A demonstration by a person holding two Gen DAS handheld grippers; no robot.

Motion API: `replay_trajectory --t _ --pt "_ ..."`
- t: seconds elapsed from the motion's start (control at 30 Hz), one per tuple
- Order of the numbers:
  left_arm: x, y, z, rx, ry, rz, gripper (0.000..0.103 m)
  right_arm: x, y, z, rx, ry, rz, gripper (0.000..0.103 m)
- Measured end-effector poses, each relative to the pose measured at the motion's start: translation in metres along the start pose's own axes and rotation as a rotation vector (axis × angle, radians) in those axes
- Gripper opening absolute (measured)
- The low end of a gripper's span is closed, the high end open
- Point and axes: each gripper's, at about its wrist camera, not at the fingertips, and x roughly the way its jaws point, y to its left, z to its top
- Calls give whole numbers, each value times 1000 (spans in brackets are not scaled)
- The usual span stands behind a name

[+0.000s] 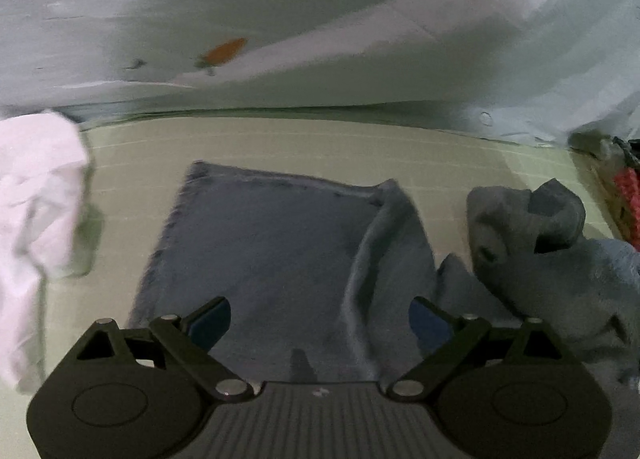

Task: Fold clothes

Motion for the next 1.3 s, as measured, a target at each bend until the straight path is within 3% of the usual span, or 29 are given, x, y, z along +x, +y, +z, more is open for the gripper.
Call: replay_trajectory --t 0.17,0.27,0.33,0.4,0.47,0.63,0.73,0.87,1.03,1.17,1.27,1.3 --pt "44 -18 30 54 35 -52 96 2 -13 -10 130 72 6 103" --pt "71 -26 41 74 60 -51 93 9 -9 -17 140 107 -12 103" --pt "87 -31 47 79 83 -42 78 11 -2 -20 122 117 -15 103" --pt "97 -33 51 73 98 -43 34 14 5 -20 88 119 -29 103" --pt "88 -29 52 53 68 -41 5 16 11 -18 51 124 -44 103" --pt "35 -15 48 -7 -102 -1 4 17 11 -16 28 122 -37 103" --pt "-24 3 31 -37 -206 14 4 13 12 -18 19 113 -27 103" --pt "-95 33 -7 -118 -231 77 4 4 14 -23 -1 96 -17 103" --pt "-142 70 -82 -232 -92 164 4 -5 17 -33 -30 89 5 103" --pt "-132 80 -145 -290 125 182 4 -9 21 -43 -45 101 20 103" --pt "-130 84 -172 -317 193 152 8 -16 28 -50 -82 94 26 103" --pt "-134 87 -173 -322 180 146 10 -19 31 -53 -95 93 32 103"
